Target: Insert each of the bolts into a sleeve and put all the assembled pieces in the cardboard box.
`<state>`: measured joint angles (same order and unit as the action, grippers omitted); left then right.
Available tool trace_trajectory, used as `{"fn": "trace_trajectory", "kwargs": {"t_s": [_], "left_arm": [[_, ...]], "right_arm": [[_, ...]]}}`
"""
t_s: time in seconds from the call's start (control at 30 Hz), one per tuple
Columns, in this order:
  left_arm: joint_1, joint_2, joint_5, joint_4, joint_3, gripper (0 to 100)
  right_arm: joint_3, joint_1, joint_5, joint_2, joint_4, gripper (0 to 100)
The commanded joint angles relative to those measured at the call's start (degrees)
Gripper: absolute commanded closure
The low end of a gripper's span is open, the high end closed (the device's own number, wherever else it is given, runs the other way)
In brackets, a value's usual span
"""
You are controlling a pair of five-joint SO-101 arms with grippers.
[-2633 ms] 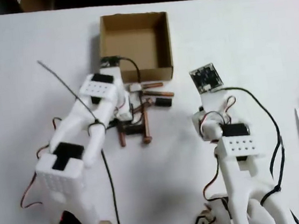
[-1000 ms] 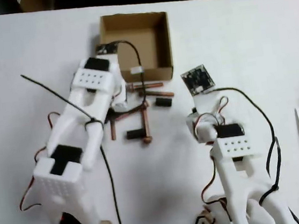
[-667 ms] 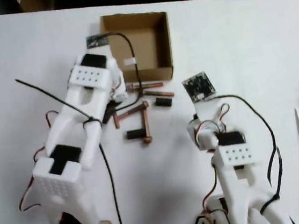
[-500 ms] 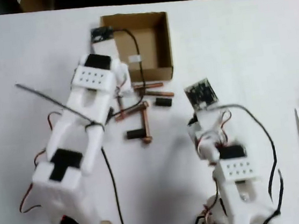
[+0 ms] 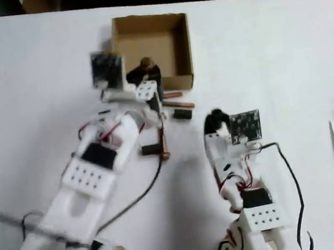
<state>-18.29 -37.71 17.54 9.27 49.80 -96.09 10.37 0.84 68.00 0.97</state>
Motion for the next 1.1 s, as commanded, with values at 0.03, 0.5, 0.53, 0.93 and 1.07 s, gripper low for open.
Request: {"fn": "trace_trajectory", "kwargs": {"t_s": [0.03,0.5,0.53,0.93,1.07], "left_arm": [[-0.53,-5.8,-0.97,-5.71,0.57,97],[-12.75,2.55,-9.67,-21.8,-2.59,97],[-12.84,2.55,-10.02,-21.8,-2.77,97],[-12.92,2.81,-9.85,-21.63,-2.42,97],[-12.57,6.42,-9.85,-21.27,-2.86,97]], "right_arm": [[-0.79,4.44,-3.96,1.54,-12.26,97.9],[0.18,4.53,-1.23,-7.25,-27.21,97.9],[1.14,4.26,-1.05,-10.33,-29.58,97.9],[11.25,4.09,-0.97,-42.15,-51.38,97.9],[10.73,4.09,-0.88,-42.33,-54.46,97.9]]}}
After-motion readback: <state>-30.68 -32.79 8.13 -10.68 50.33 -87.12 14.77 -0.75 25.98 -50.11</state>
